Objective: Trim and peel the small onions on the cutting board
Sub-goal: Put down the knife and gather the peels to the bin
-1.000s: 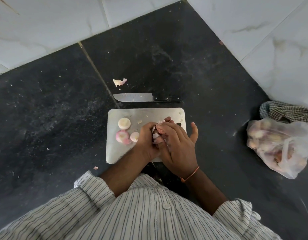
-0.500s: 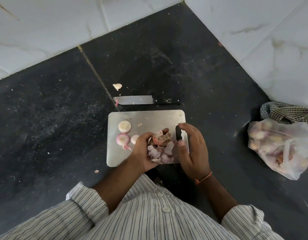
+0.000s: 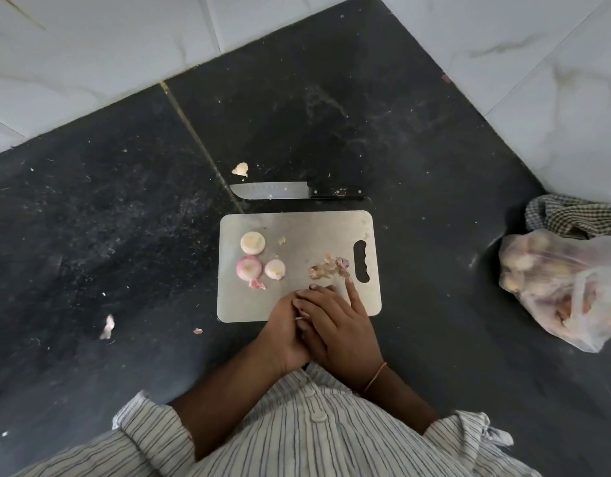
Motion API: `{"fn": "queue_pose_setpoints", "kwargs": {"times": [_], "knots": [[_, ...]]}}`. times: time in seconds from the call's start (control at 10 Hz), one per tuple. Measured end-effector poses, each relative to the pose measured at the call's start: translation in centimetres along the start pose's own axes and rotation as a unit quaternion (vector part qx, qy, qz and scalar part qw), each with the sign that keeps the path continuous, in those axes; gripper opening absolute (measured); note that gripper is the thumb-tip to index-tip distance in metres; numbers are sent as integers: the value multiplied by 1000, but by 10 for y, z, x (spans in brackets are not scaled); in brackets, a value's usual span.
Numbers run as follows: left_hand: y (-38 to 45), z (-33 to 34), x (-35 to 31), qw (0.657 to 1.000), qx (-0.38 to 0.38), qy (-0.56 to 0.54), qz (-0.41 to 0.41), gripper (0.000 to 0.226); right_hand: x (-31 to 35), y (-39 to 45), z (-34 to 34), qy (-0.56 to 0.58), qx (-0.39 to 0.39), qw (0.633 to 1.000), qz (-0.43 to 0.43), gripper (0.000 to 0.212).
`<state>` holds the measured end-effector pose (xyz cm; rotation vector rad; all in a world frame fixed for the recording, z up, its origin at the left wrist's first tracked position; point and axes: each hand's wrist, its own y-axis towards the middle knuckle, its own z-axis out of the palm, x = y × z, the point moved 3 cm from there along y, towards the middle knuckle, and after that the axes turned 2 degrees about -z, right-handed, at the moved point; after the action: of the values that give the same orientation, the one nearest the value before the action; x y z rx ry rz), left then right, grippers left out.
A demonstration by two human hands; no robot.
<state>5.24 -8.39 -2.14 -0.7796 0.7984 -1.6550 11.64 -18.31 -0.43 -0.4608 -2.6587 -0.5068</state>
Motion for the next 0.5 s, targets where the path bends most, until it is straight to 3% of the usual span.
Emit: {"fn": "queue_pose_setpoints", "kwargs": {"times": [0.1, 0.2, 0.3, 0.4, 0.5], "knots": [[0, 3, 1, 1000, -1, -7, -2, 29, 31, 27, -6, -205, 269, 941, -5, 37], [-2, 5, 3, 1000, -19, -3, -8, 30, 40, 18, 36, -530, 634, 537, -166, 40], [-3, 2, 1, 999, -25, -17, 24, 40, 24, 24, 26, -300, 444, 821, 198, 46], [-8, 4, -4, 999, -33, -4, 43, 47, 33, 39, 14, -363, 483, 794, 65, 56], [-10, 7, -8, 998, 7, -64, 4, 44, 38, 37, 24, -263, 552, 772, 174, 53]]}}
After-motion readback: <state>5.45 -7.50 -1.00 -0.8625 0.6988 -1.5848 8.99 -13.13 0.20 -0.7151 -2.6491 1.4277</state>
